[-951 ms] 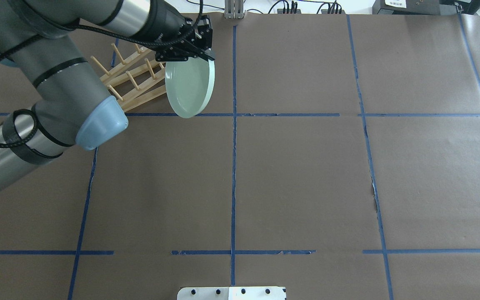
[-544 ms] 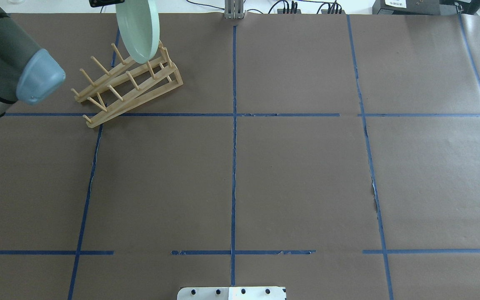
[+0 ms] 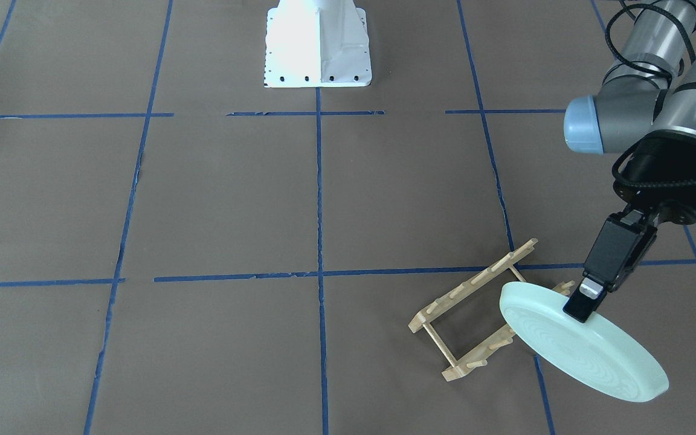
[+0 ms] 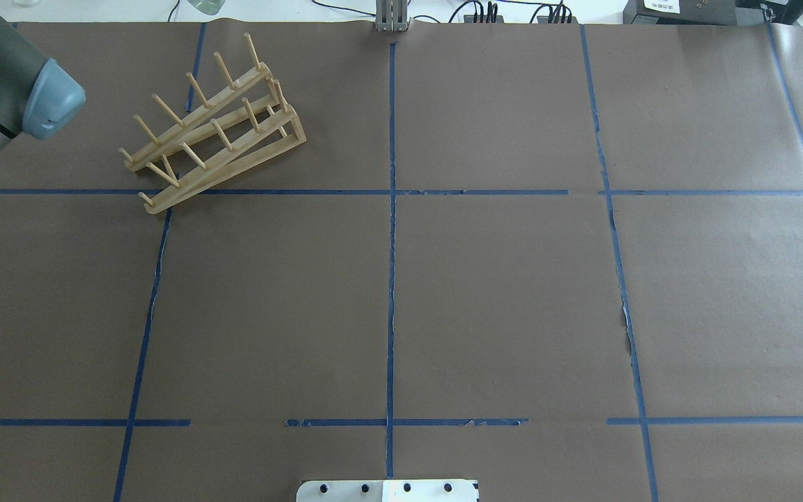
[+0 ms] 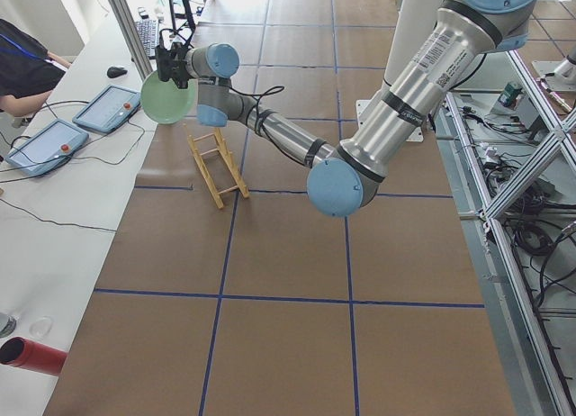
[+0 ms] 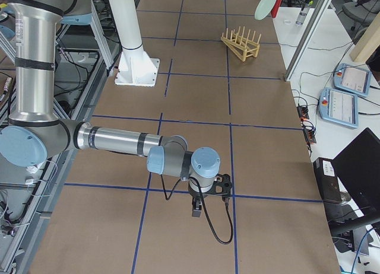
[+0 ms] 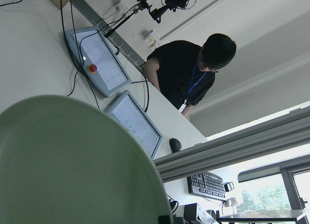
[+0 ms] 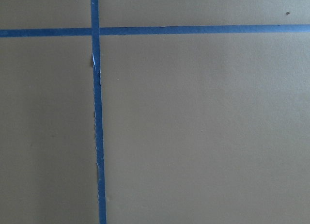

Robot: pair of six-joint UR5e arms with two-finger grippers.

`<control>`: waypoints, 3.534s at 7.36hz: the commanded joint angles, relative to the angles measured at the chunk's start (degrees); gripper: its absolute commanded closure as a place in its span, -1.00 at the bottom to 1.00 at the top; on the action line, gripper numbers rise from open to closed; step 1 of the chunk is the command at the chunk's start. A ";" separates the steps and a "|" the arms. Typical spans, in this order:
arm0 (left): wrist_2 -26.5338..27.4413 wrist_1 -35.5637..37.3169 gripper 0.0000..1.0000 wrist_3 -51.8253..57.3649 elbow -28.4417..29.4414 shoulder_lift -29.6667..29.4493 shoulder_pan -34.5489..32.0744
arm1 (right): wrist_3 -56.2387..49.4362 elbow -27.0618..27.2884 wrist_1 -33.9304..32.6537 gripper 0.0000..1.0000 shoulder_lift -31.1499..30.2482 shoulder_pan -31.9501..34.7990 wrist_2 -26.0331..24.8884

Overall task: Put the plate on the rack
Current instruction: 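Lower the upright plate with the left gripper into the rack slots, then open the left gripper and withdraw it away from the rack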

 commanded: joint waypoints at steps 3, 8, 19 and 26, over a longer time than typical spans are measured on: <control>1.10 -7.45 1.00 5.86 1.72 0.59 6.29 | 0.00 0.03 0.00 -1.00 0.00 0.03 0.00; 0.92 -8.24 1.00 7.44 1.45 4.45 8.74 | 0.00 -0.06 0.00 -1.00 0.00 0.03 0.00; 1.62 -6.49 -0.98 9.82 4.35 5.60 10.60 | 0.00 0.02 0.00 -1.00 0.00 0.03 0.00; -14.20 50.59 -0.98 42.49 -15.72 11.12 4.01 | 0.00 -0.06 0.00 -1.00 0.00 0.03 0.00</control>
